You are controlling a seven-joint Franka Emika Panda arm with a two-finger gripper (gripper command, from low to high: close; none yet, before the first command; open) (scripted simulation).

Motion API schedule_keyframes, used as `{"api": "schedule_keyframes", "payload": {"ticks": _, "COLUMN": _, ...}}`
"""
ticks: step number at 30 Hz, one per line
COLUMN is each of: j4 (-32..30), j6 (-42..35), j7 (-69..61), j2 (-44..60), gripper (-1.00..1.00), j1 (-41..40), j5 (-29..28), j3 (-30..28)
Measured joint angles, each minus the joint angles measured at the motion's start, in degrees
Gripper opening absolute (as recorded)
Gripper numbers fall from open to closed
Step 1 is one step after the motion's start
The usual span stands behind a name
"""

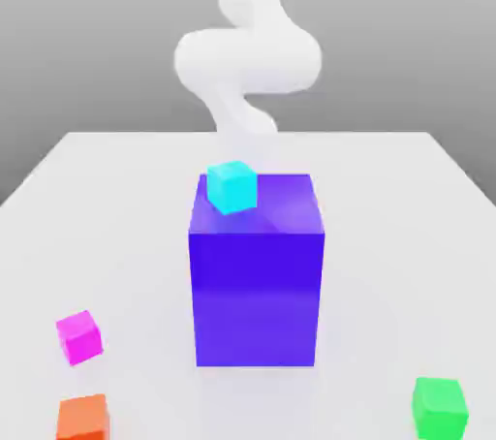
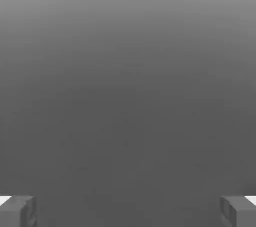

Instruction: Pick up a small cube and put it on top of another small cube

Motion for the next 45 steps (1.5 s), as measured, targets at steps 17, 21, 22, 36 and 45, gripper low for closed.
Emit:
{"api": "schedule_keyframes", "payload": {"ticks": 17, "j4": -10.22, "j6": 14.03, "j7": 19.24, "j2": 30.02, "gripper": 0.0, "j1": -18.57, "j5": -12.99, "j3": -1.96}}
{"api": "schedule_keyframes", "payload": {"ticks": 21, "j4": -12.76, "j6": 17.78, "j7": 20.87, "j2": 36.62, "gripper": 0.0, "j1": -21.12, "j5": -12.03, "j3": -4.48}}
{"api": "schedule_keyframes", "payload": {"ticks": 22, "j4": -13.42, "j6": 18.78, "j7": 20.9, "j2": 38.22, "gripper": 0.0, "j1": -22.11, "j5": -11.27, "j3": -4.96}}
{"api": "schedule_keyframes", "payload": {"ticks": 36, "j4": -16.58, "j6": 34.9, "j7": 13.93, "j2": 60.22, "gripper": 0.0, "j1": -30.03, "j5": 4.87, "j3": -1.95}}
{"api": "schedule_keyframes", "payload": {"ticks": 45, "j4": -16.47, "j6": 35.42, "j7": 13.91, "j2": 60.81, "gripper": -1.0, "j1": -30.1, "j5": 4.89, "j3": -1.86}}
